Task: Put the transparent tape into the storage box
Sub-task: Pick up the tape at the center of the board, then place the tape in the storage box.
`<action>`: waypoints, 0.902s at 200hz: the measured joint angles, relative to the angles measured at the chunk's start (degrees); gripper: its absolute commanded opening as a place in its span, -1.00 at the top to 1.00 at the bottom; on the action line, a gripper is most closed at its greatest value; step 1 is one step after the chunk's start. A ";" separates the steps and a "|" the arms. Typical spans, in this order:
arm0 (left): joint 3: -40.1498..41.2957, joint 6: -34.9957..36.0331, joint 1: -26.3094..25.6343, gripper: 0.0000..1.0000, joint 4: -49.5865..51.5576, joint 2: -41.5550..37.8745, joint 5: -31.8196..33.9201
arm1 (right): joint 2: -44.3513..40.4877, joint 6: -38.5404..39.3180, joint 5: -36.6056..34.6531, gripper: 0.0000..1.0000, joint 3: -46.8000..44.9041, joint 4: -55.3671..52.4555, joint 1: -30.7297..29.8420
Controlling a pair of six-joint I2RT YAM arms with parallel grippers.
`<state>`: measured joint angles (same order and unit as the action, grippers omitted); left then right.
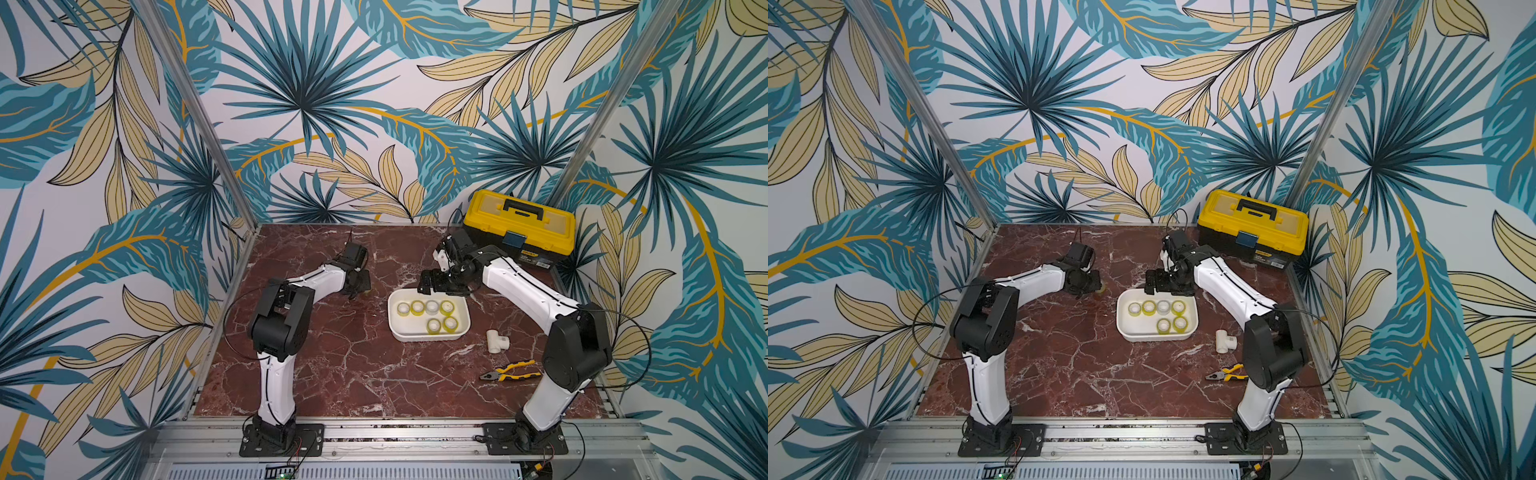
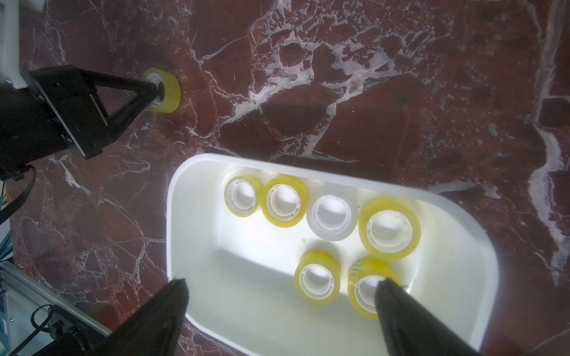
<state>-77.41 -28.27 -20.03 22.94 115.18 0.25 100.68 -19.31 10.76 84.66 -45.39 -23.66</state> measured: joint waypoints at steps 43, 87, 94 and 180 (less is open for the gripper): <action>2.05 2.03 -0.13 1.00 2.01 -4.42 0.50 | 0.00 -0.17 -0.07 -0.99 0.00 0.00 0.00; 1.42 7.04 -4.13 1.00 4.72 -13.99 0.55 | -0.20 -0.24 -1.46 -0.99 -0.04 -0.07 0.02; 1.18 7.76 -5.62 1.00 5.16 -15.32 0.44 | -0.39 -0.31 -1.75 -0.99 -0.17 -0.04 0.11; 1.07 12.92 -22.16 1.00 8.44 -17.09 -1.16 | -5.22 -3.30 -6.34 -0.99 -4.33 -0.57 4.63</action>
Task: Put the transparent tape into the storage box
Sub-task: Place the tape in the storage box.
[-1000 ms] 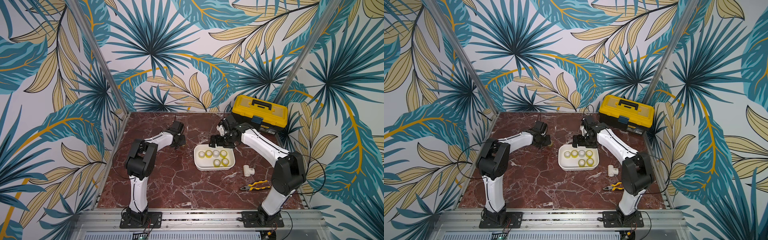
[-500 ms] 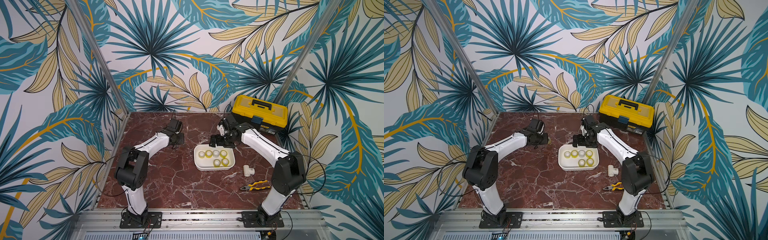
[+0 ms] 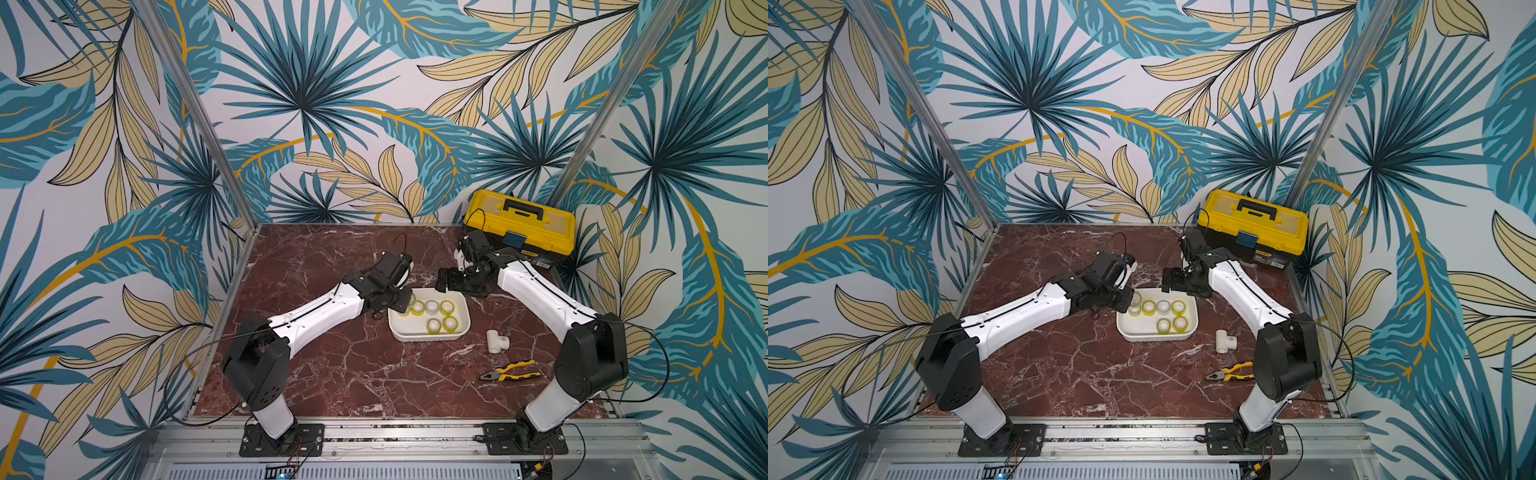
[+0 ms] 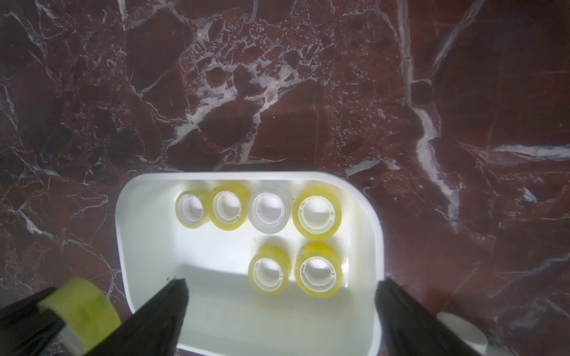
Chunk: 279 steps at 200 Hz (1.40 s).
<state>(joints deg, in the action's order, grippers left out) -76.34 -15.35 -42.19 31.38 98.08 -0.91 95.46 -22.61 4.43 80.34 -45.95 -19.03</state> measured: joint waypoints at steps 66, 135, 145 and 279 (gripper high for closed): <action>-0.50 1.11 -2.38 1.00 -0.07 10.73 -1.05 | -1.66 -1.05 -0.61 -0.99 -2.08 -0.02 0.09; -0.50 1.01 -4.20 1.00 -1.55 13.25 -2.54 | -3.23 -1.42 -1.20 -0.99 -4.35 -0.02 0.61; -0.50 0.96 -4.28 1.00 -1.77 13.73 -2.60 | -3.30 -1.44 -1.20 -0.99 -4.61 -0.02 0.61; -0.68 0.31 -4.48 -0.14 -3.02 14.91 -1.42 | -3.87 -1.42 -1.27 -0.99 -4.81 0.00 0.68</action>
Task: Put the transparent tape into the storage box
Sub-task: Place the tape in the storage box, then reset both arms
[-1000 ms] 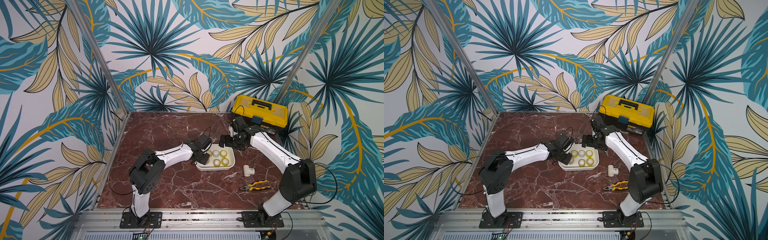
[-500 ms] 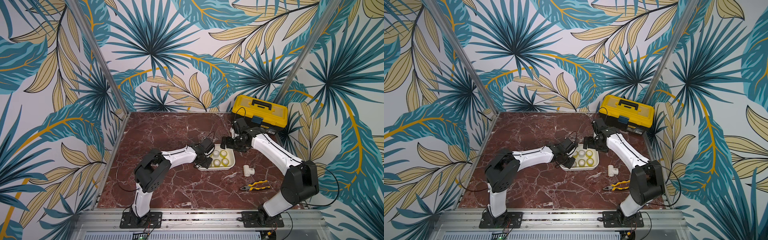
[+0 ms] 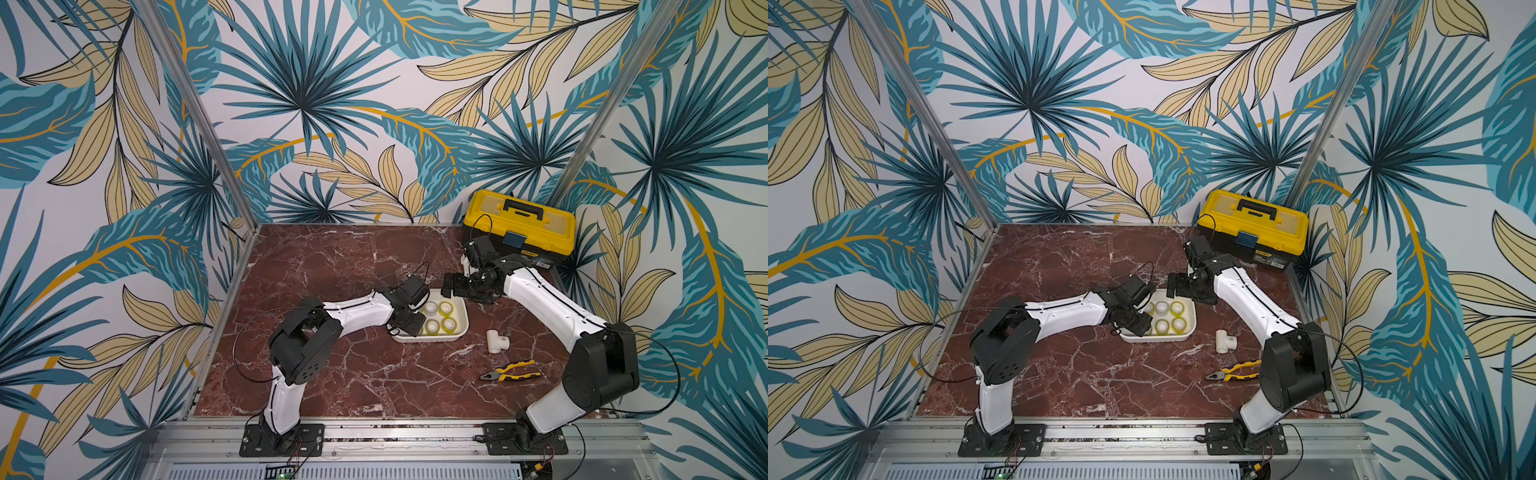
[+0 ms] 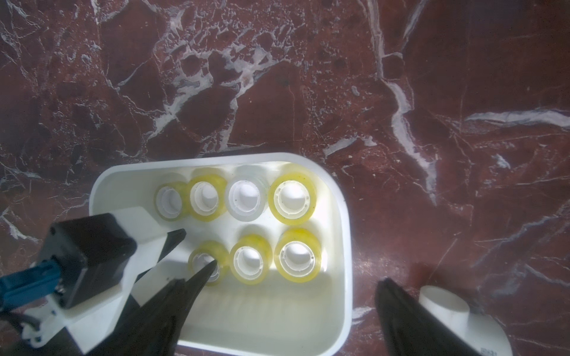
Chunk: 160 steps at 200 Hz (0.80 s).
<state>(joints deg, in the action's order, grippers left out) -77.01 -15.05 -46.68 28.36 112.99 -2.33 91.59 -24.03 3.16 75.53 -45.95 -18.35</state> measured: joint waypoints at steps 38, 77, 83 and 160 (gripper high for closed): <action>-0.02 0.04 0.00 -0.26 0.09 -0.63 1.01 | 0.00 0.04 -0.63 -0.99 0.00 -0.02 0.17; 0.00 0.00 0.48 -0.62 0.48 -7.74 4.46 | 0.00 0.59 -3.98 -0.99 2.23 -0.92 0.37; 0.00 0.15 0.72 -0.71 0.46 -9.60 5.18 | 0.00 0.81 -4.76 -0.99 2.89 -0.98 0.39; 4.72 2.08 9.25 -1.00 -3.52 -36.04 27.36 | -12.17 6.97 -22.10 -0.99 1.64 6.82 1.90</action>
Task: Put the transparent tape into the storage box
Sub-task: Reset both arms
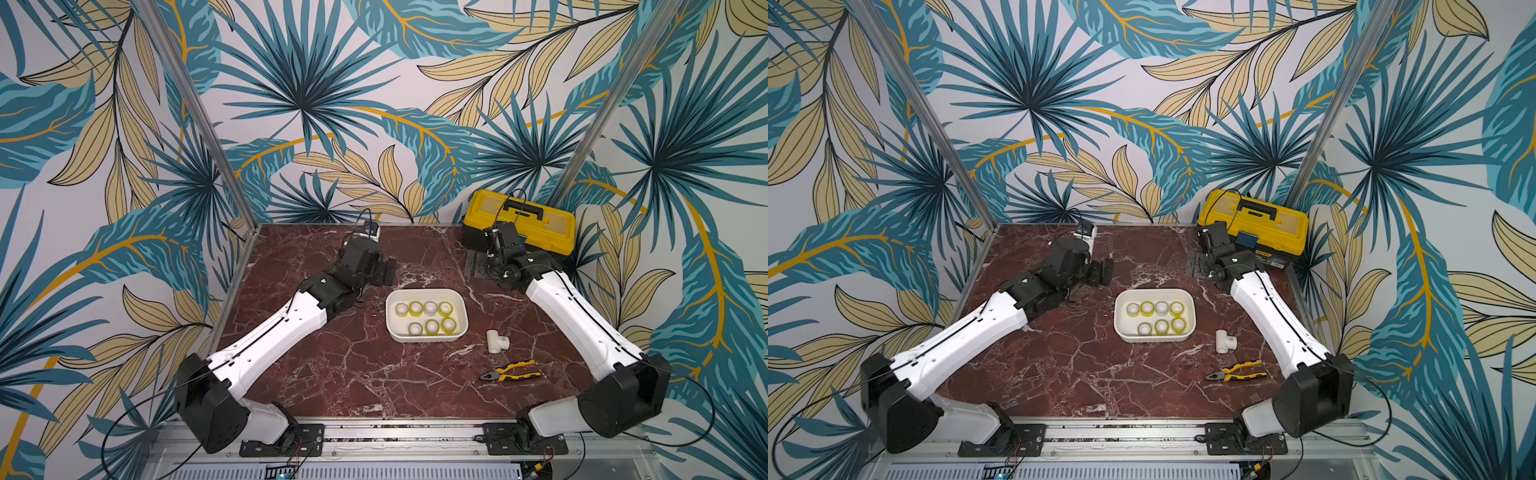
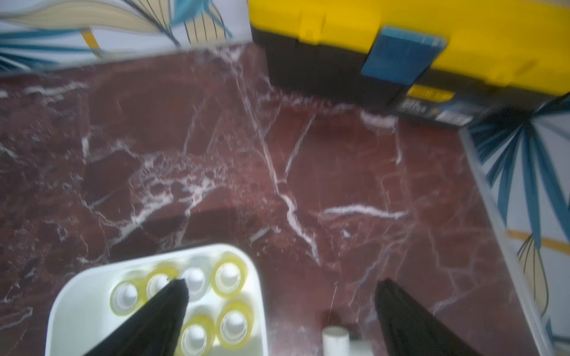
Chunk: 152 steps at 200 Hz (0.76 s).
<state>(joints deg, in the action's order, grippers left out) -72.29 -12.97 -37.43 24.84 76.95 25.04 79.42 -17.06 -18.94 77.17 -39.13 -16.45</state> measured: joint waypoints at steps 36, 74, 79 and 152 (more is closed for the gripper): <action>14.91 5.79 5.62 -1.00 -10.21 -10.38 11.67 | -6.69 4.98 -9.81 -0.99 -11.28 11.17 0.81; 35.65 7.41 19.26 -1.00 -24.35 -15.06 10.78 | -11.85 4.83 -10.34 -0.99 -23.50 21.20 6.69; 38.40 7.41 21.22 -1.00 -26.77 -15.13 10.14 | -12.46 4.83 -9.70 -0.99 -25.05 22.80 7.67; 47.45 11.34 33.40 -1.00 -54.16 0.31 -2.56 | -11.82 6.69 -0.57 -0.99 -40.37 45.24 15.08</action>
<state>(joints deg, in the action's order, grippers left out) -24.84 -1.63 -4.03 -29.32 77.25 22.48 67.59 -10.37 -19.51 36.80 6.11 -1.37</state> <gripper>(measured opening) 0.999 0.995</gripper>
